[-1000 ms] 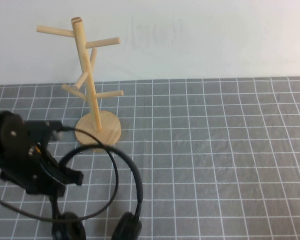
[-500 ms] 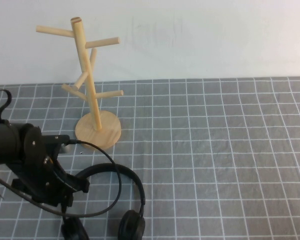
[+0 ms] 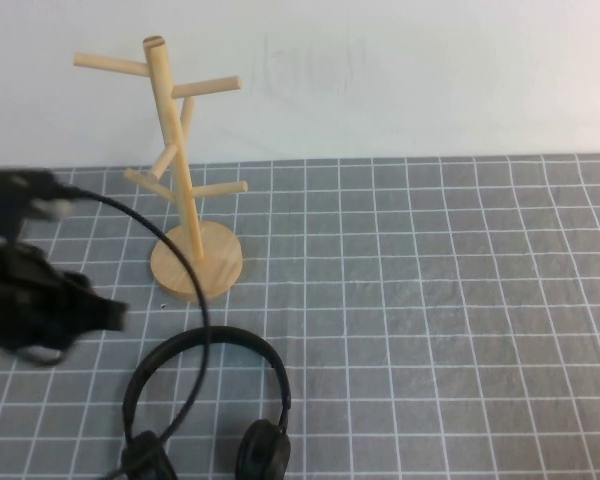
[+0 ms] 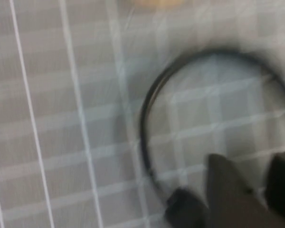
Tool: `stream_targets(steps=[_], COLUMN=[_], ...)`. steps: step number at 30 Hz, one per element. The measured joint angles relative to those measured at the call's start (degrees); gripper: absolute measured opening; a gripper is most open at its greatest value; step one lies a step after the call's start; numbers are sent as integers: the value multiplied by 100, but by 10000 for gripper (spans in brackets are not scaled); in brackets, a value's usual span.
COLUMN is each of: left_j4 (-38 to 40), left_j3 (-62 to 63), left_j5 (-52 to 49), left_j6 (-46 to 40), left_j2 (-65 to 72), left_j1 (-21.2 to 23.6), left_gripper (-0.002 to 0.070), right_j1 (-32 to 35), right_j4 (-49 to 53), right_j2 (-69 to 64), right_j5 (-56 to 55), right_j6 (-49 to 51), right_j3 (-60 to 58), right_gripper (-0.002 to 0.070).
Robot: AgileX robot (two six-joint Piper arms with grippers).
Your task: Take out the headphones from the headphone stand
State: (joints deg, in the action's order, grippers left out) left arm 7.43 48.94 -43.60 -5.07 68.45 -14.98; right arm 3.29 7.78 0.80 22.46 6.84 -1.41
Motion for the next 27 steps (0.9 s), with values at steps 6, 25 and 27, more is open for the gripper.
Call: stream_targets(steps=[6, 25, 27], left_j4=[-42, -973, -973], left_j3=[0, -1413, -1663], left_j5=[-24, -479, -479], left_j6=[-270, 40, 63], left_j2=[-2466, -6877, -6888], left_j1=[0, 0, 0], left_gripper=[13, -1, -1], right_j1=[0, 0, 0], right_j4=[0, 0, 0], right_j2=[0, 0, 0], right_j5=[0, 0, 0], right_j6=[0, 0, 0], right_j3=[0, 0, 0], right_gripper=[-9, -9, -9])
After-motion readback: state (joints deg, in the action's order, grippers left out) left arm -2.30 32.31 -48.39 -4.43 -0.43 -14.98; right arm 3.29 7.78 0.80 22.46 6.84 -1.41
